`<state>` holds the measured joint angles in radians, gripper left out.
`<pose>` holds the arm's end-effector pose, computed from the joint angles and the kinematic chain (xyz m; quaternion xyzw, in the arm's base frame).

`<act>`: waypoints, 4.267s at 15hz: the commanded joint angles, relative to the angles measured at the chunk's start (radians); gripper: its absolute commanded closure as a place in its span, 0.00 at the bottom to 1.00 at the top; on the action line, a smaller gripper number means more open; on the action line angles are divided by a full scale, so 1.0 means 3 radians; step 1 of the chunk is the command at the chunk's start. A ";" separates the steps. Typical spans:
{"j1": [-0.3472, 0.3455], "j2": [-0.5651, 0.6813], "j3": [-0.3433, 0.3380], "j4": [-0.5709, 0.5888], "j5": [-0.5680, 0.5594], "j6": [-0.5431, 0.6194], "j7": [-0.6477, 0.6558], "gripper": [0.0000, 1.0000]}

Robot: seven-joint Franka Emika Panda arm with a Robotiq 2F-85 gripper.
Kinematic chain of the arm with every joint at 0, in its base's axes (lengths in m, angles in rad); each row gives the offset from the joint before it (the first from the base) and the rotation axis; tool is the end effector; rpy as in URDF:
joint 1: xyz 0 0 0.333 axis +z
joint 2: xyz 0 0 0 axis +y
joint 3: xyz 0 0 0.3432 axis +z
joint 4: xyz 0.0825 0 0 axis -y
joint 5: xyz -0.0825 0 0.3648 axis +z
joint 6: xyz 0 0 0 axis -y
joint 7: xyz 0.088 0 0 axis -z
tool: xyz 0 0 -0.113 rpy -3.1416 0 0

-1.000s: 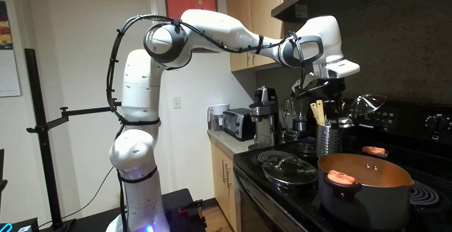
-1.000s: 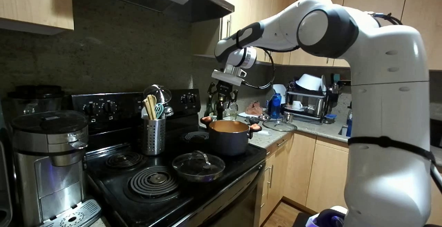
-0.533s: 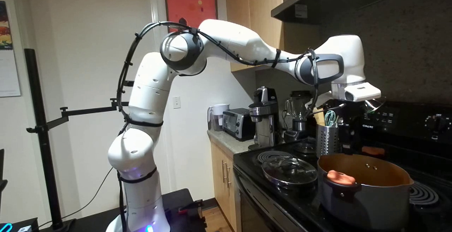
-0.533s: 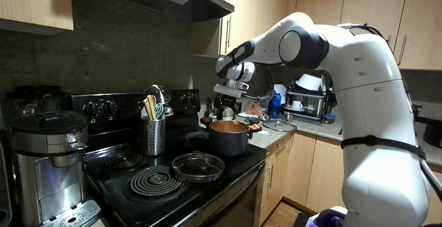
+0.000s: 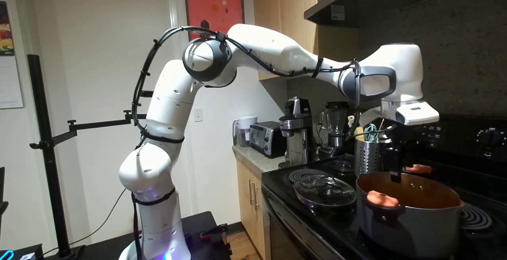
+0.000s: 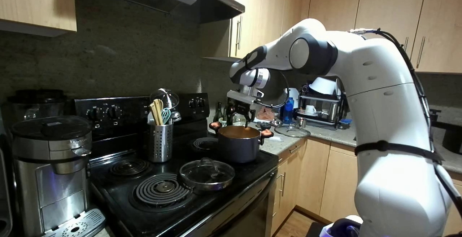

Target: Take the towel out of the pot and put it on the counter

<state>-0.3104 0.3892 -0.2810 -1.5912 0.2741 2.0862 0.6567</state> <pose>0.5809 -0.3403 0.4555 -0.7796 0.6192 -0.0592 0.0730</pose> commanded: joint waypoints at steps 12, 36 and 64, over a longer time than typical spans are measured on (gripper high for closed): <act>-0.0031 0.0333 -0.0001 0.0257 0.0068 -0.0082 0.0102 0.00; -0.0052 0.1165 -0.0044 0.0722 -0.0220 -0.0155 0.0204 0.71; -0.0285 0.0347 -0.0011 0.0937 -0.0077 -0.0397 -0.0014 0.96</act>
<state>-0.3624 0.5196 -0.2911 -1.3552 0.2212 2.0265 0.6861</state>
